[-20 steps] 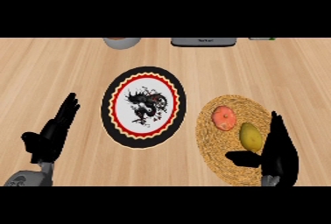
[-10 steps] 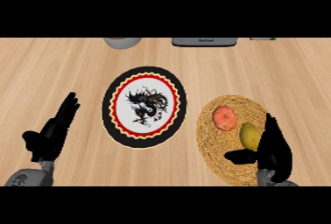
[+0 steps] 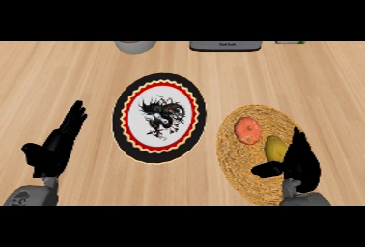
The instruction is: Pick the lemon from the placemat and place it in the plate
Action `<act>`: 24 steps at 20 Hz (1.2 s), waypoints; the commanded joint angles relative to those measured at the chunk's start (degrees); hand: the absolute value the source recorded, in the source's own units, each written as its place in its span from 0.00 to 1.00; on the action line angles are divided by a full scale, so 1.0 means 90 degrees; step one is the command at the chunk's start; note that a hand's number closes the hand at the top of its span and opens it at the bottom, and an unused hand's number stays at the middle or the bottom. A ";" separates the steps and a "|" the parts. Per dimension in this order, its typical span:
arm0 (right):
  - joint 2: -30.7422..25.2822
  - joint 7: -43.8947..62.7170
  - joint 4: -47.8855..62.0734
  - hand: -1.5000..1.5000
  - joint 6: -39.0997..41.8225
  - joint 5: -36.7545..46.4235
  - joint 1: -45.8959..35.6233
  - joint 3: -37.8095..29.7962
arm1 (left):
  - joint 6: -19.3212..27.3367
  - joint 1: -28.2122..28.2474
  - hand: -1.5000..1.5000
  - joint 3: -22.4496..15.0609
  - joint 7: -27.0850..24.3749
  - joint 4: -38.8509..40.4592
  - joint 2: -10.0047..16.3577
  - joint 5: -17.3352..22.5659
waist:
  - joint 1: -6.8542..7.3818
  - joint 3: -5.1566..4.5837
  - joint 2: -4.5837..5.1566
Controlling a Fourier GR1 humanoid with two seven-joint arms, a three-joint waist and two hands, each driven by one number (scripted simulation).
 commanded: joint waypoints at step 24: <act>-0.0376 -0.1258 -0.2592 1.00 -0.0703 0.2339 0.2791 0.2546 | -0.0136 0.0431 0.50 0.0290 0.0178 -0.0463 -0.0462 -0.0576 | -0.0118 -0.0006 -0.0043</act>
